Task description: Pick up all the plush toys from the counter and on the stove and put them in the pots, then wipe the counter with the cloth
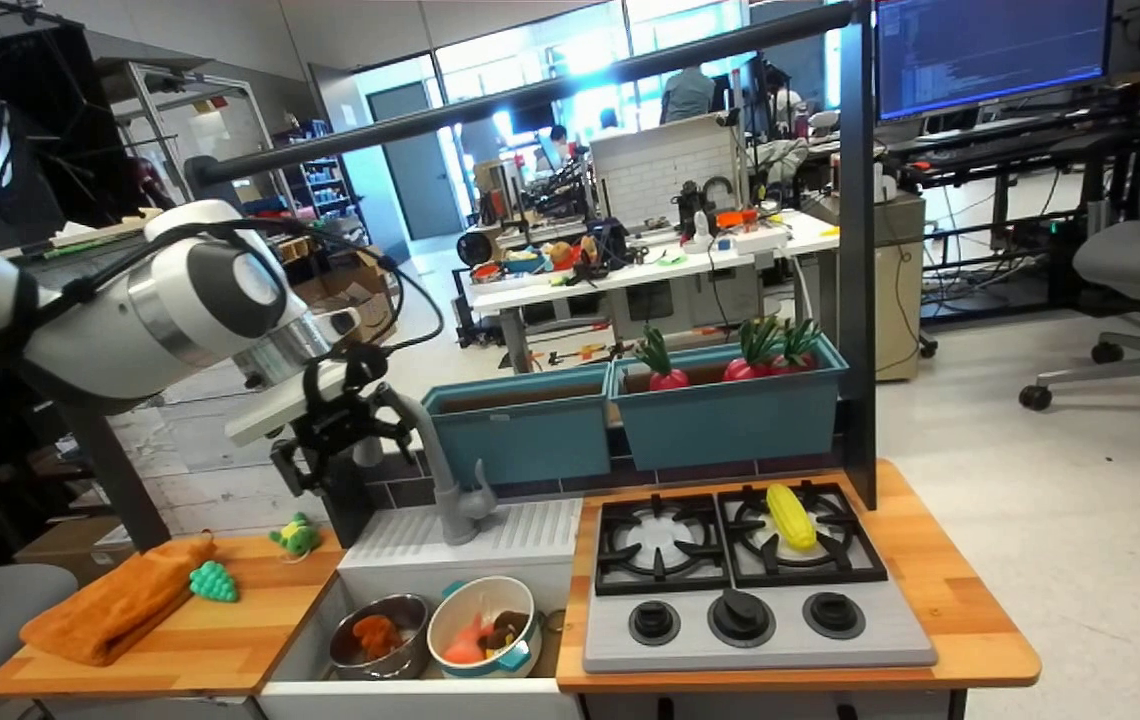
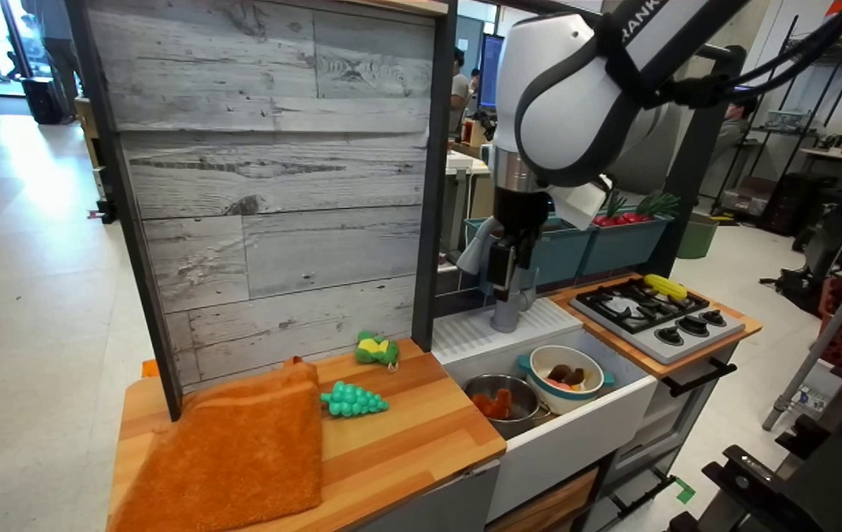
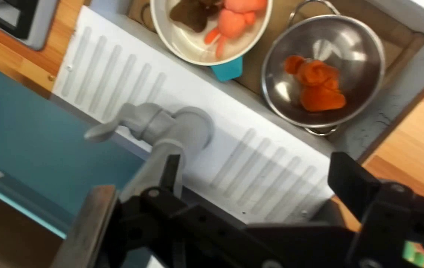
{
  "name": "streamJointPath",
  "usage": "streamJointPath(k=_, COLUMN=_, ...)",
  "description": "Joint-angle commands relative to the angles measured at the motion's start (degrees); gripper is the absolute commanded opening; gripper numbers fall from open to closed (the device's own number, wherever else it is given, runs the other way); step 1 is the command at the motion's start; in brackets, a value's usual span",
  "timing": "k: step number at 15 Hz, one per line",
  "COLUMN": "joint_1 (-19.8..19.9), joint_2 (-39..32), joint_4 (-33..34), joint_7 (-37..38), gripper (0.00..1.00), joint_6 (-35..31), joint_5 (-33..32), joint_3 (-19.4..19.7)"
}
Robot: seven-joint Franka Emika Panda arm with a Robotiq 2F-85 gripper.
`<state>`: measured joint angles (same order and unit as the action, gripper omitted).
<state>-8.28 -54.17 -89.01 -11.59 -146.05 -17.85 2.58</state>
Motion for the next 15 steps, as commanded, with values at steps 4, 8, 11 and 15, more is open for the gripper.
streamJointPath(k=4, joint_1=2.90, joint_2=5.12, joint_4=-3.26, joint_7=-5.67, gripper=1.00, joint_6=3.45, joint_5=4.10, joint_3=-8.74)
streamJointPath(k=8, joint_1=4.16, joint_2=1.33, joint_4=0.04, joint_7=-8.14, gripper=1.00, joint_6=6.46, joint_5=6.97, joint_3=-10.32)
streamJointPath(k=11, joint_1=3.05, joint_2=-1.03, joint_4=-1.11, joint_7=-9.69, gripper=1.00, joint_6=2.19, joint_5=5.31, joint_3=-9.98)
streamJointPath(k=15, joint_1=1.60, joint_2=-2.02, joint_4=-2.92, joint_7=-8.57, gripper=1.00, joint_6=-1.38, joint_5=2.34, joint_3=-8.39)
